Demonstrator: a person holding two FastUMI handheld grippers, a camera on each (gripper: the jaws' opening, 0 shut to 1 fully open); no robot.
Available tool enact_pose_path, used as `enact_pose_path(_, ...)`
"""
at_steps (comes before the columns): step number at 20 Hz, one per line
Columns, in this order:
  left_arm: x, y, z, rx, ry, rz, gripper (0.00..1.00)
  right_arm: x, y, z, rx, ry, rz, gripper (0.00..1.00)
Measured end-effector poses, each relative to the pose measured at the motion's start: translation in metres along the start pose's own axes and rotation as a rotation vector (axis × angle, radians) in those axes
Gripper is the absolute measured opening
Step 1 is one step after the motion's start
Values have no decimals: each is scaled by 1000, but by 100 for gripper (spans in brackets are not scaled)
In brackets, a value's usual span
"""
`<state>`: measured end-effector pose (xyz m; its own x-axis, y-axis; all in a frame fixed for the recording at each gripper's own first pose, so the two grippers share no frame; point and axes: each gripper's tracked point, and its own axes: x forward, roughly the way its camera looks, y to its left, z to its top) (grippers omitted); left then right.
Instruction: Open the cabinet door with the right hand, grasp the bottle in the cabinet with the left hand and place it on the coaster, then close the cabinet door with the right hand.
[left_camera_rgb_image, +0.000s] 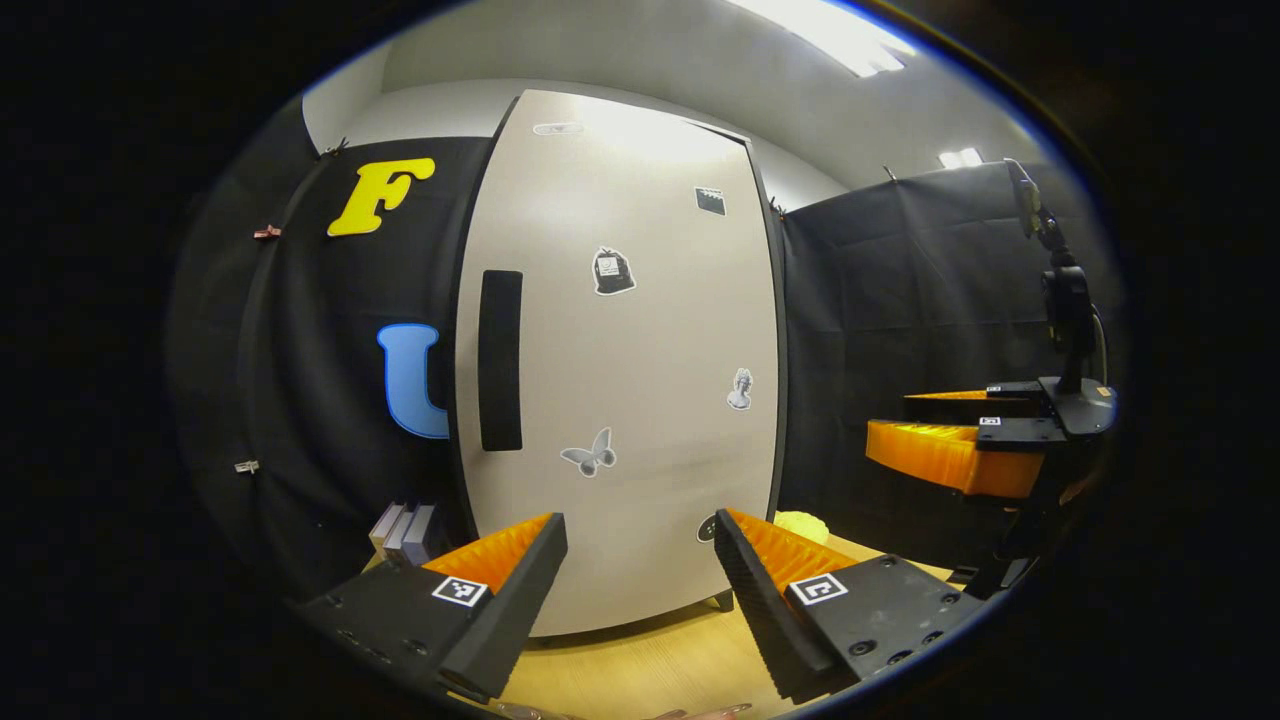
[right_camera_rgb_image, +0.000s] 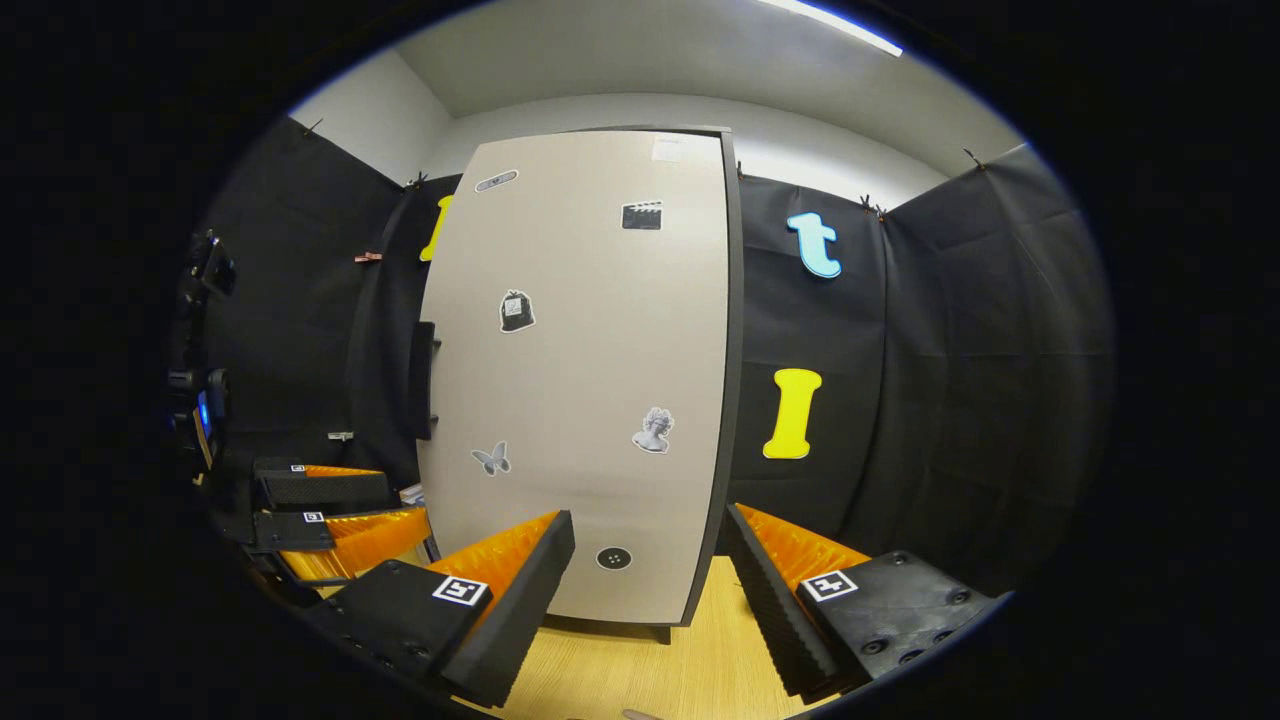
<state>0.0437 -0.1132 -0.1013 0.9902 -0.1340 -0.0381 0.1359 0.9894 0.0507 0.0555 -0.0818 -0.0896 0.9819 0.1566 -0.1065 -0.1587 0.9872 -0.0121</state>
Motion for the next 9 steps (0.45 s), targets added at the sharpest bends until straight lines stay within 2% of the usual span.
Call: enact_pose_path(9,0,1,-1,2,4,-11,94,3,1,-3,-16,6,0,97)
